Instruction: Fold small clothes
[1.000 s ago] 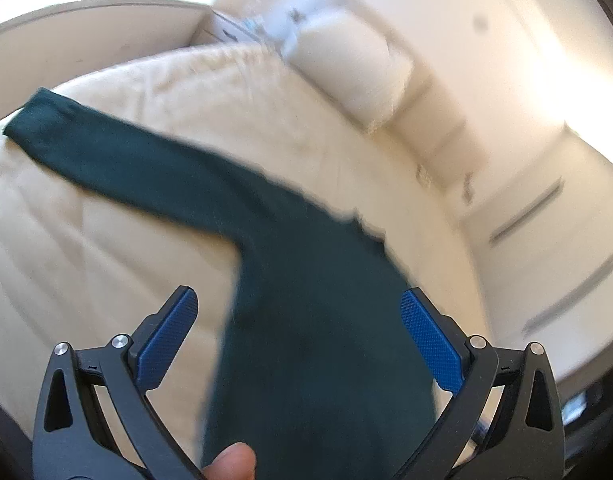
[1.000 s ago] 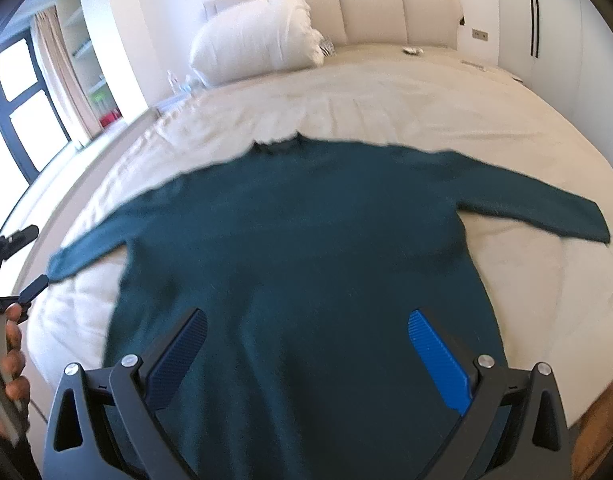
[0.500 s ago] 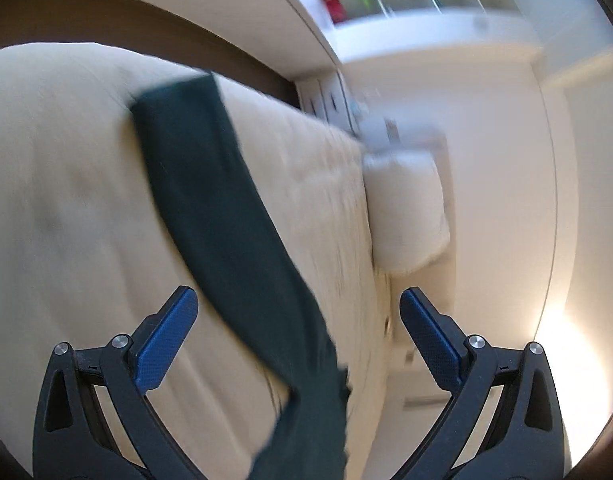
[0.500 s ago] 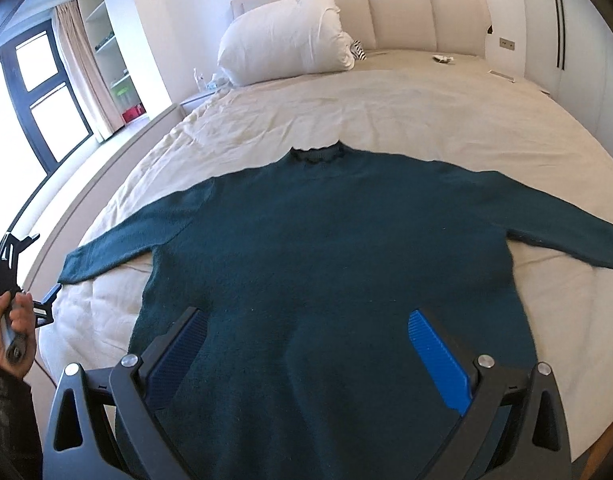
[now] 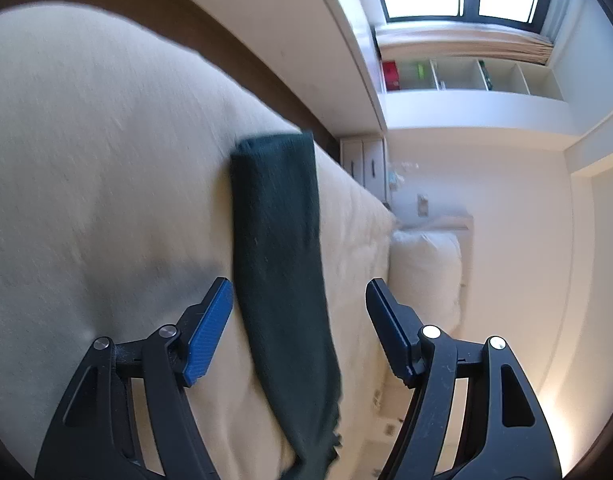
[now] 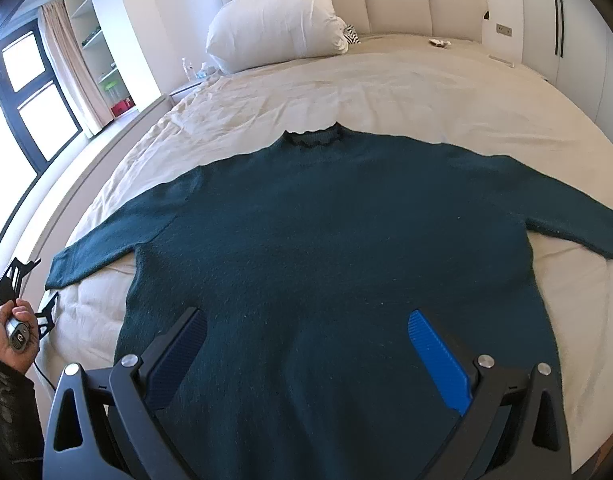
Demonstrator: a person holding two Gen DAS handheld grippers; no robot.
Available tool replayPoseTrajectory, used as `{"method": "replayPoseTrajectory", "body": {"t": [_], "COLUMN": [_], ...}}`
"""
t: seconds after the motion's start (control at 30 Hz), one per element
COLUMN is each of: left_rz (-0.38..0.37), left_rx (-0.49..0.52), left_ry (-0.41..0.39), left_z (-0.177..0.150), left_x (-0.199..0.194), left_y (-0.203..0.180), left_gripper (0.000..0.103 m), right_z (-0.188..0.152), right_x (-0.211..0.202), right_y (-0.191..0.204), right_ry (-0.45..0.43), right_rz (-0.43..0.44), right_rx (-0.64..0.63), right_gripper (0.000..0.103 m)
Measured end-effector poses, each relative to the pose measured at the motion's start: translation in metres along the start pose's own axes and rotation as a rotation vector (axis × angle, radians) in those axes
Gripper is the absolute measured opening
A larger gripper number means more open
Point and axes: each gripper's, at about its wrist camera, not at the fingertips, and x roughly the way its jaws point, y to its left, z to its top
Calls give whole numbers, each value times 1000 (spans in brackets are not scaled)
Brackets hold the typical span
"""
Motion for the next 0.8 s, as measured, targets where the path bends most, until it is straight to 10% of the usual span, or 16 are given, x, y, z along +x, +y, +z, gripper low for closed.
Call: {"method": "replayPoseTrajectory", "body": {"t": [0.4, 0.63, 0.8], "left_rz": [62, 79, 106], "left_rx": [26, 42, 316], "left_ry": [52, 53, 60], "left_z": [29, 42, 7], "left_x": [50, 53, 61], "left_y": [-13, -9, -68], "left_gripper": [68, 8, 6], "right_z": [1, 5, 11], "right_x": [-3, -2, 5], "right_y": [1, -12, -28], "right_ry": [-7, -37, -26], "right_rz": [12, 19, 30], "right_rx": [3, 29, 67], "right_gripper": [103, 103, 100]}}
